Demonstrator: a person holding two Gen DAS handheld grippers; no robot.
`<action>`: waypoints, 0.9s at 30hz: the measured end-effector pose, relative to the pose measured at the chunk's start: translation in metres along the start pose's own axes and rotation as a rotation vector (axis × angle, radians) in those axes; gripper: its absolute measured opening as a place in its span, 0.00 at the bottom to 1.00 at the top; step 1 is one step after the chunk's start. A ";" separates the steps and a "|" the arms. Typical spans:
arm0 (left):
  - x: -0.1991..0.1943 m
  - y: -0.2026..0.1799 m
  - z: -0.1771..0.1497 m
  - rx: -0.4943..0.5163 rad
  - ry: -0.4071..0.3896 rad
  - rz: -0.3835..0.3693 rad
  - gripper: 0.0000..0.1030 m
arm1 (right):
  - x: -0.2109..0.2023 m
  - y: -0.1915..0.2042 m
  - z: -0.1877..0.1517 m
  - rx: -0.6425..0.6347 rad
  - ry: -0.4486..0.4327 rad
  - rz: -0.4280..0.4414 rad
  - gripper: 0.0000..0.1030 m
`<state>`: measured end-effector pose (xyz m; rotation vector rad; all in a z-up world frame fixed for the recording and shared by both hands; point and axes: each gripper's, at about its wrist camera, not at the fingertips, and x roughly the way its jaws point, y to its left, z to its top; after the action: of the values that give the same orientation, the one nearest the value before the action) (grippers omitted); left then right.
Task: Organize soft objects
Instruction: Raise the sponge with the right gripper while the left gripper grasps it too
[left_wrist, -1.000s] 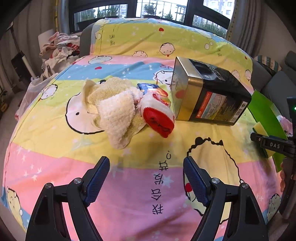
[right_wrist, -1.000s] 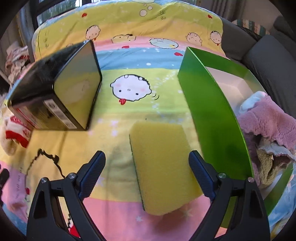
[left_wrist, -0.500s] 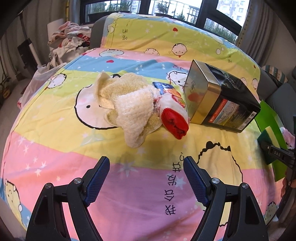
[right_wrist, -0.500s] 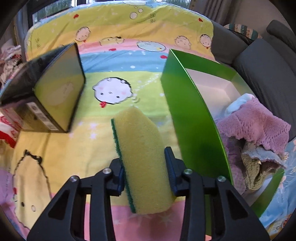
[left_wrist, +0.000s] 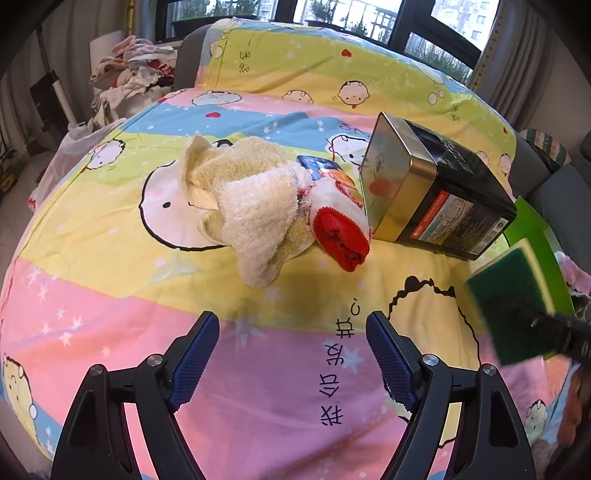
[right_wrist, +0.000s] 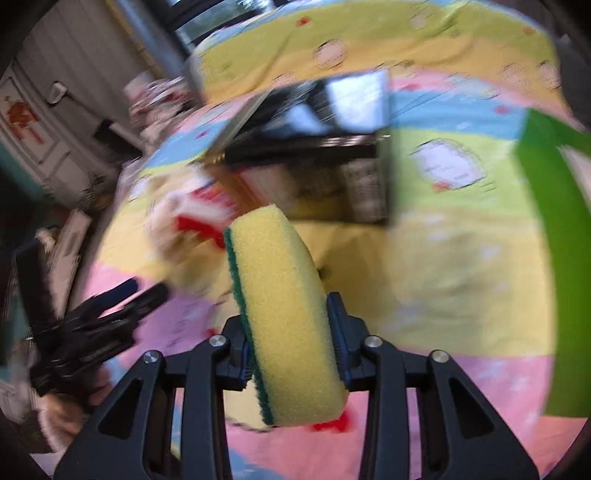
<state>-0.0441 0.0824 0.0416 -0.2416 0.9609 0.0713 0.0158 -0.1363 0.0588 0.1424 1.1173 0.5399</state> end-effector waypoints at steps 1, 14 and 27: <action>0.000 0.000 0.000 0.001 0.001 -0.001 0.80 | 0.006 0.004 -0.001 0.008 0.021 0.035 0.35; -0.008 -0.019 -0.007 0.026 -0.005 -0.112 0.80 | 0.000 -0.018 0.009 0.071 -0.023 -0.126 0.67; 0.010 -0.100 -0.016 0.093 0.134 -0.346 0.53 | 0.009 -0.044 0.012 0.154 0.046 0.019 0.65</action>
<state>-0.0344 -0.0188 0.0419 -0.3264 1.0408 -0.3091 0.0445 -0.1683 0.0401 0.2754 1.2035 0.4764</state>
